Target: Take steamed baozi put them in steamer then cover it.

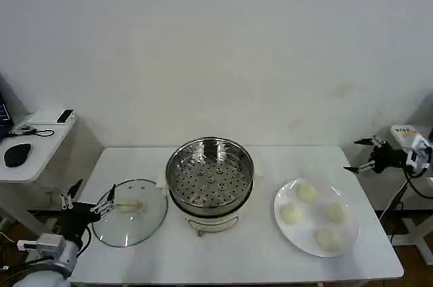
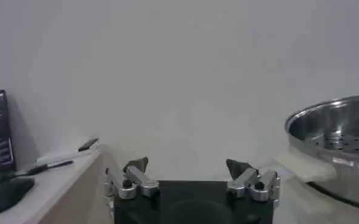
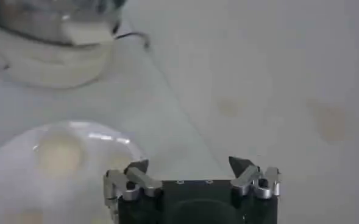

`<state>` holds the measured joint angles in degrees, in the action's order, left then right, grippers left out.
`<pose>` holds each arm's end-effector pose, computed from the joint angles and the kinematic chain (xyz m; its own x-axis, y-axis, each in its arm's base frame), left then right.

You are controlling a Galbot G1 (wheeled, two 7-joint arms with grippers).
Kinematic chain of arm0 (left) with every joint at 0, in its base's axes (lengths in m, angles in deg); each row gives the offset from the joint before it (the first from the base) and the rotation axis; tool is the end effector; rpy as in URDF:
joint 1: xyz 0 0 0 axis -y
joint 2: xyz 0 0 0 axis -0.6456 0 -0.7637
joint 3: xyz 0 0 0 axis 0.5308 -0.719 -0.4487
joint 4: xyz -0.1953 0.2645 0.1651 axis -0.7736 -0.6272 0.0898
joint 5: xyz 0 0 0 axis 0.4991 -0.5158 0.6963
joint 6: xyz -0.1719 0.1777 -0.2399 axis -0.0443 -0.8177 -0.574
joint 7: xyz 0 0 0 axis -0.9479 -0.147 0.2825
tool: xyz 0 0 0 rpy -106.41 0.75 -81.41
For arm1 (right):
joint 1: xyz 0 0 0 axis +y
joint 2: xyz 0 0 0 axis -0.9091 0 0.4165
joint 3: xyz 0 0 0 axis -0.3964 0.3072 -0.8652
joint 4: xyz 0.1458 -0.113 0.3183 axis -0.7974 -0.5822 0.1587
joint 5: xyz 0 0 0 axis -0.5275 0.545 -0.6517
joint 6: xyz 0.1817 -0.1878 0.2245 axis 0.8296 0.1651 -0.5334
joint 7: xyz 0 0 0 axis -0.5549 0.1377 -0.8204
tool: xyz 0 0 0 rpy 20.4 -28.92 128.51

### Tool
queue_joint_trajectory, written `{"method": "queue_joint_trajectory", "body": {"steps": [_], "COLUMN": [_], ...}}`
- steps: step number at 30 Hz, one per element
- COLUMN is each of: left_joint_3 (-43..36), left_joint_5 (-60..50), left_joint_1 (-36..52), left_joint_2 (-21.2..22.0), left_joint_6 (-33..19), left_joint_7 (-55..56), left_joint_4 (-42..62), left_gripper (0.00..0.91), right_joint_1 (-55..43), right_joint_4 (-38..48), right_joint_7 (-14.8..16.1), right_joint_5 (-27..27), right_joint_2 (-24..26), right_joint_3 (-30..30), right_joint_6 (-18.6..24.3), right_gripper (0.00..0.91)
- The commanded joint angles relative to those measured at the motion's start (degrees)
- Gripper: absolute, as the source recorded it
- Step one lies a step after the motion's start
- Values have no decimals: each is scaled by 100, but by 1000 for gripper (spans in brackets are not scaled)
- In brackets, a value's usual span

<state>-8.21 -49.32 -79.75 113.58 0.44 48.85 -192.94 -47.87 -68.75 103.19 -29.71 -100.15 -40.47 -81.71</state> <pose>0.1702 0.1468 -0.2645 -0.9918 -0.0196 0.1259 0.0125 0.9684 0.2491 0.4041 -0.2987 -0.0865 -0.5366 -0.3020 0.7879 -0.8320 0.3454 -0.4342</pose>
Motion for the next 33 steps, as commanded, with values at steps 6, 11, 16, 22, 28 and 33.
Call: {"method": "queue_joint_trajectory", "body": {"steps": [6,11,16,22,28,33], "left_joint_3": [27,75,101,119,111,107], "left_joint_5": [5,7,1,3,-3,-42], "left_joint_1": [-100,-194,-261,-273,-292,-319], "left_joint_2": [27,68,112,169,207,89], "left_joint_6": [45,51,50,75,73,52], "left_joint_7": [-28,-29,-32,-32,-20,-25], "left_joint_4": [-242,-380,-430,-509,-484,-435], "left_gripper": [907,907,907,907,907,907], "right_joint_1": [-1848,-1871,-1735,-1669,-1681,-1586], "right_joint_4": [711,1070,1255,1470,1846,1909], "right_joint_7": [996,765,794,714,633,663], "right_joint_5": [1052,1414,1904,2278,2626,2630], "right_joint_2": [-307,-902,-1317,-1604,-1943,-2048], "right_joint_3": [2092,2223,2255,2352,2350,2353], "right_joint_6": [388,565,646,664,674,679], "right_gripper": [907,907,907,907,907,907]}}
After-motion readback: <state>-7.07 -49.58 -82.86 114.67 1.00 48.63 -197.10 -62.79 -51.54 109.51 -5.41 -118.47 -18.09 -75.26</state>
